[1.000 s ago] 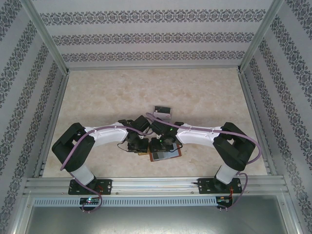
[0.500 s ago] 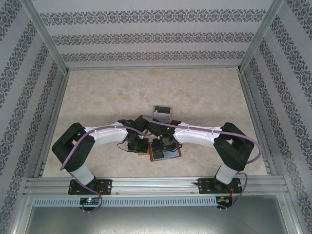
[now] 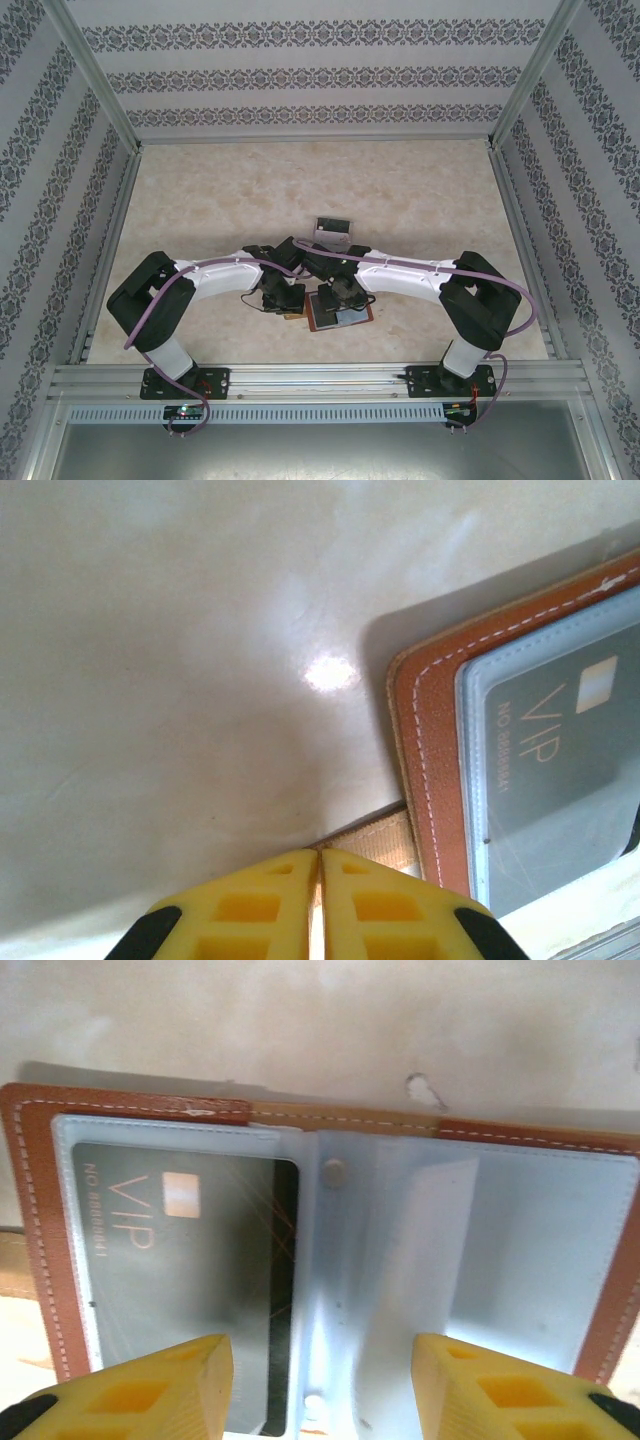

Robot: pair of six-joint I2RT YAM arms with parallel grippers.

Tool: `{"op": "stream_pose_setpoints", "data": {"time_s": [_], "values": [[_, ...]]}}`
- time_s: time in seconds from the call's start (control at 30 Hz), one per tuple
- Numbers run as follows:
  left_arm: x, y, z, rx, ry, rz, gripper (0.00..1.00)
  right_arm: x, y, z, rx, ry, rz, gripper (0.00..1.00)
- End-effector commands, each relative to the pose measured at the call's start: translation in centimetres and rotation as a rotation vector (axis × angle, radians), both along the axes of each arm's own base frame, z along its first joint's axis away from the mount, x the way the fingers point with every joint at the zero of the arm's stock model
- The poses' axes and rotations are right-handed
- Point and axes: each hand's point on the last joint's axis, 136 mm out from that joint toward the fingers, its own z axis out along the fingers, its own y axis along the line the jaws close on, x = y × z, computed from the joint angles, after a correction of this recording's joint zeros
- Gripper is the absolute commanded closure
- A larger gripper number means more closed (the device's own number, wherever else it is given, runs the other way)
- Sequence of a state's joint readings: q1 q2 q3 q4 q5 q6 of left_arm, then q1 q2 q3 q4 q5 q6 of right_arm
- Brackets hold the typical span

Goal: Take the credit cards out of the card holder

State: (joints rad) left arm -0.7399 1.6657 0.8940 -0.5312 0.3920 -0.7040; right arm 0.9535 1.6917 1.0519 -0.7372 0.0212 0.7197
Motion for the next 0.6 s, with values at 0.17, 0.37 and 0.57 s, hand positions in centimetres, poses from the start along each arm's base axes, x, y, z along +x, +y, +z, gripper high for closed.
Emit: {"op": "stream_pose_setpoints", "data": {"time_s": [0.17,0.37,0.57], "values": [[-0.8,0.2,-1.2,0.034,0.038,-0.024,0.87,-0.2,-2.7,0.2,-0.153,-0.023,0.034,0.47],[-0.8,0.2,-1.1,0.036,0.039,-0.027,0.87,-0.3,-3.7,-0.2,-0.204,-0.024,0.038,0.46],[-0.7,0.2,-1.1,0.037,0.040,-0.029,0.87,-0.2,-4.5,-0.3,-0.244,-0.032,0.042,0.45]]}}
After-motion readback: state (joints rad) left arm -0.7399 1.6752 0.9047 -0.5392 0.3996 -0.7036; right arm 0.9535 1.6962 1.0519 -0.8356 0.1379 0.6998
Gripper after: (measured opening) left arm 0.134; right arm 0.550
